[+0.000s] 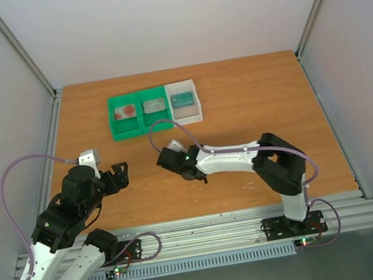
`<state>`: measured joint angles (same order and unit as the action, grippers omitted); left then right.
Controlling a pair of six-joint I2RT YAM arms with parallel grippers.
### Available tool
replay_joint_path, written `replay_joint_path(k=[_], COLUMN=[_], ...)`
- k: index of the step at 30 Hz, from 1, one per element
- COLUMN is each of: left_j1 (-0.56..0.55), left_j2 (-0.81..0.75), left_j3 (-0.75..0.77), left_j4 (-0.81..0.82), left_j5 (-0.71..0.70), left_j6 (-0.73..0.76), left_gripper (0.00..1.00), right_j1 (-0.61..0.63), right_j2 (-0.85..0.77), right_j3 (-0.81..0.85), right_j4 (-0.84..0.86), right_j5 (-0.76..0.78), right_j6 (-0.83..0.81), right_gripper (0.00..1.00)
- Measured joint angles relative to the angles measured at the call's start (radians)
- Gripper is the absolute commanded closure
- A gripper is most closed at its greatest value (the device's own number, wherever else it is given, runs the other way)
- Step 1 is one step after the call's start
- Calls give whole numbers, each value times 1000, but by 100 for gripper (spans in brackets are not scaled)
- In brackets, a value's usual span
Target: Take the credit cards out of the card holder
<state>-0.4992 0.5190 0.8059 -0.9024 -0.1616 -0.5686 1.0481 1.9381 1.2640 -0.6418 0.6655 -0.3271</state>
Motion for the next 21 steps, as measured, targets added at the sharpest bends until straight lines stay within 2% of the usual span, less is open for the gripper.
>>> replay_joint_path(k=[5,10,16,21], left_j1=[0,0,0,0], left_j2=[26,70,145,208], left_j3=[0,0,-12,-43], left_j4=[0,8,48,81], left_j5=[18,71,164,242], left_j6=[0,-3,-6,-12], left_gripper=[9,14,16,19], right_j1=[0,0,-38,-162], right_j2=[-186,-343,-343,-319], right_j3=[-26,-77,-196,-319], right_j4=[-30,25,178,370], right_j5=[-203,-458,-761,-978], right_j6=[108,242,403,521], right_gripper=[99,99,98,91])
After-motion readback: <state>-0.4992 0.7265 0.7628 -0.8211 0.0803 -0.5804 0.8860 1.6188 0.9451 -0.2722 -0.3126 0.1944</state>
